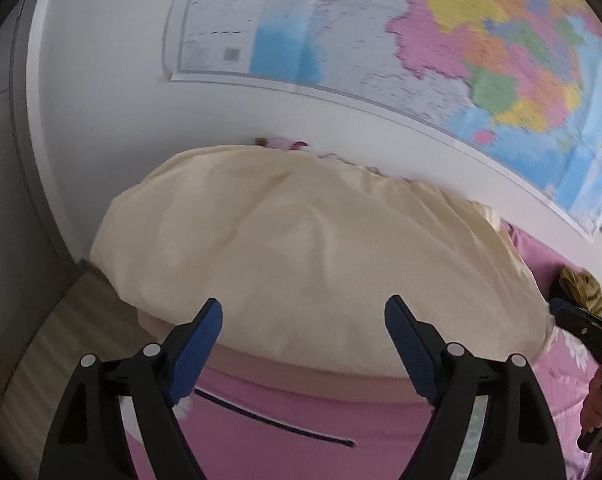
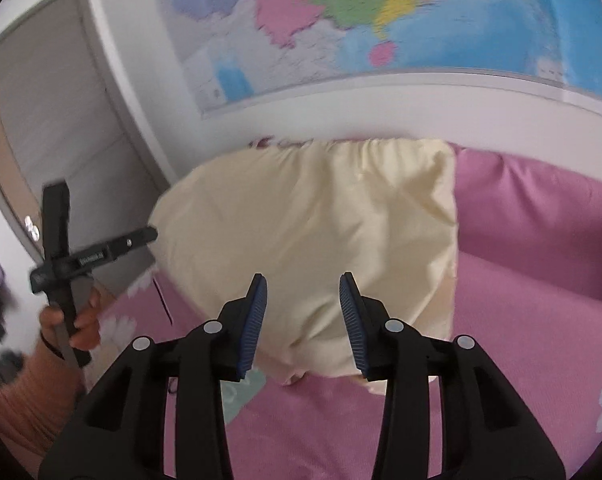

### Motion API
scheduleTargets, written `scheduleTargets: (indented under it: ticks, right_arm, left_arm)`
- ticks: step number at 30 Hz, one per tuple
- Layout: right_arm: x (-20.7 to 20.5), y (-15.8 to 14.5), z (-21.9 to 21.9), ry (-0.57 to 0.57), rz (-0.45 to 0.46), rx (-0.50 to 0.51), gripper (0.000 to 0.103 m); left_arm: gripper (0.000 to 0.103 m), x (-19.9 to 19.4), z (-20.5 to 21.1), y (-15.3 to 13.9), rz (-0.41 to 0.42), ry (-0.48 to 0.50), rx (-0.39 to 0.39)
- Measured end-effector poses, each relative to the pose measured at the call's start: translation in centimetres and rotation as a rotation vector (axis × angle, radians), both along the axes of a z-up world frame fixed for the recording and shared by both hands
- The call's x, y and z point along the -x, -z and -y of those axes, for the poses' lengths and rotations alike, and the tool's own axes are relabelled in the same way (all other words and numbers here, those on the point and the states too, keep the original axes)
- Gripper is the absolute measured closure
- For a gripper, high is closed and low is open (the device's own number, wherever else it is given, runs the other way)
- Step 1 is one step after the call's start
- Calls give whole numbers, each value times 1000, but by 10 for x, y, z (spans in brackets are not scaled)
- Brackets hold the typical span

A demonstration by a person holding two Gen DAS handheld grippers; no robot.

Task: Fold large clothes
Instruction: 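Lower the folded trousers onto the pink folded garment and open both tools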

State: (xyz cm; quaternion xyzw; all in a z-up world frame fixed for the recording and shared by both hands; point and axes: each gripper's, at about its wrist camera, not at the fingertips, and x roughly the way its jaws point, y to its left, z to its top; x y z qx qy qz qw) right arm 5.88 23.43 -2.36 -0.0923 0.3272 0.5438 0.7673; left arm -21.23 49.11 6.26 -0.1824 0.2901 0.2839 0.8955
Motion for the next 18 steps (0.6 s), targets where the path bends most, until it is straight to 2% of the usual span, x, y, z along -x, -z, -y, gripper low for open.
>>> scheduleTargets:
  ticks: [4, 7, 9, 12, 14, 18]
  right_arm:
    - [5, 30, -18, 11, 72, 107, 64]
    - [14, 39, -21, 21, 136, 138, 63]
    - [16, 37, -19, 23, 130, 134, 58]
    - [19, 33, -18, 23, 111, 114, 45]
    - [27, 28, -14, 12, 122, 95, 32]
    - [43, 20, -6, 0, 135, 60, 25]
  left_arm:
    - [21, -13, 9, 21, -51, -5, 11]
    - [17, -16, 12, 32, -71, -40, 14]
    - [17, -13, 12, 32, -58, -59, 33]
    - [18, -11, 20, 28, -57, -76, 24]
    - [16, -10, 31, 25, -71, -79, -6]
    - [6, -1, 59, 18, -68, -83, -38]
